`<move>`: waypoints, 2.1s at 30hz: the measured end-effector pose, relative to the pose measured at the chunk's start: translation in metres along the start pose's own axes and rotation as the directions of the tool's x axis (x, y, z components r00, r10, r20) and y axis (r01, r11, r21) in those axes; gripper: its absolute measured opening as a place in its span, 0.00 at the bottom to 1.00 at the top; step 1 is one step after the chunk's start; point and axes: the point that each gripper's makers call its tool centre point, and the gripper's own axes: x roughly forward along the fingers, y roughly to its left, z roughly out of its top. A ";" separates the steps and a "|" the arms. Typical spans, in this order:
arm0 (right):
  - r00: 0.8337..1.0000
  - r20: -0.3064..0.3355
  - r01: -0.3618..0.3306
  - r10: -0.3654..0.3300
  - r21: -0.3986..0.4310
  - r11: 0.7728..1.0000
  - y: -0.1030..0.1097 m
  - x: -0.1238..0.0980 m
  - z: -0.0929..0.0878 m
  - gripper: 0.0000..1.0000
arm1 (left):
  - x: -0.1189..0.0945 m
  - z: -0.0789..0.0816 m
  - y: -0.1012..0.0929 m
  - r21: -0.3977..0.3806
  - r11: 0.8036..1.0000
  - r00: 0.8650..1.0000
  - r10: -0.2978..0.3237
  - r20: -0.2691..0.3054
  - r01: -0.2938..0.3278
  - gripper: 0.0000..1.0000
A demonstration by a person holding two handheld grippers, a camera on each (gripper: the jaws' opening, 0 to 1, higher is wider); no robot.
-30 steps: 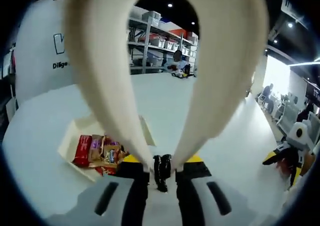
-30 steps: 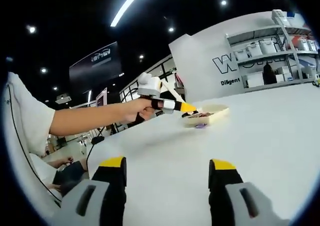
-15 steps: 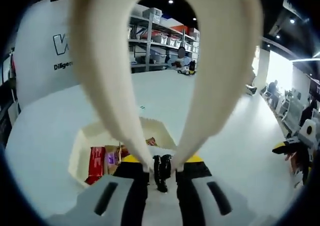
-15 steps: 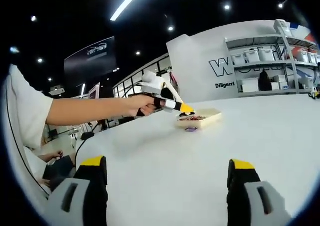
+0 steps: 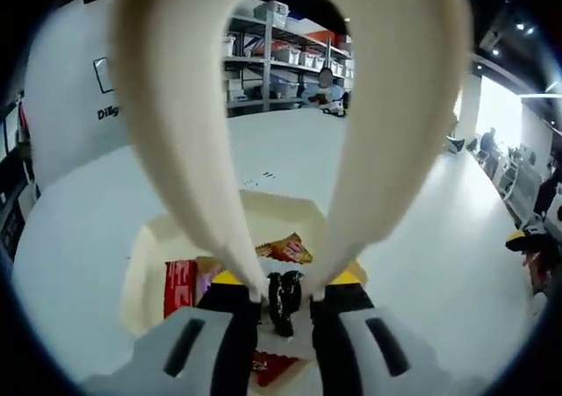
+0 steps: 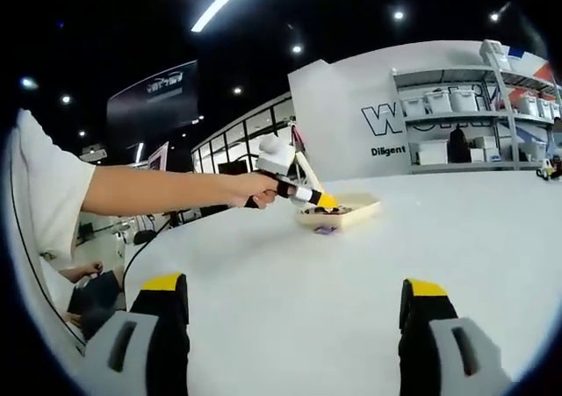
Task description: Place the target food into the container with the food tongs after gripping and lifting it, then release it inside without dropping or visibly crushing the food.
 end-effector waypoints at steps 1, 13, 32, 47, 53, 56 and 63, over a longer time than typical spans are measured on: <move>1.000 -0.001 -0.001 0.001 0.003 1.000 0.000 0.000 0.000 0.99 | 0.000 -0.001 0.000 0.002 1.000 1.000 0.001 -0.006 -0.001 0.21; 1.000 -0.006 0.000 0.000 0.006 1.000 -0.002 0.004 -0.003 0.99 | -0.007 0.017 0.001 0.067 0.998 0.997 -0.008 0.082 0.003 0.27; 1.000 0.012 -0.024 0.024 0.012 1.000 0.006 0.004 0.001 0.99 | -0.047 0.024 -0.052 0.131 0.989 0.989 -0.079 0.124 0.062 0.28; 0.997 -0.001 -0.075 0.075 0.017 0.997 0.025 0.005 -0.008 0.99 | -0.057 -0.035 -0.065 0.036 0.999 0.994 -0.039 0.105 0.035 0.29; 0.997 0.006 -0.076 0.076 0.016 0.997 0.024 0.004 -0.005 0.99 | -0.045 -0.041 -0.057 -0.037 0.999 0.995 0.003 0.100 0.001 0.29; 0.997 0.008 -0.071 0.071 0.024 0.997 0.021 0.002 -0.004 0.99 | -0.039 -0.045 -0.052 -0.060 0.998 0.996 0.032 0.082 -0.027 0.29; 0.998 0.001 -0.060 0.060 0.030 0.998 0.016 0.000 -0.005 0.99 | -0.039 -0.049 -0.051 -0.119 0.991 0.995 0.066 0.079 -0.057 0.29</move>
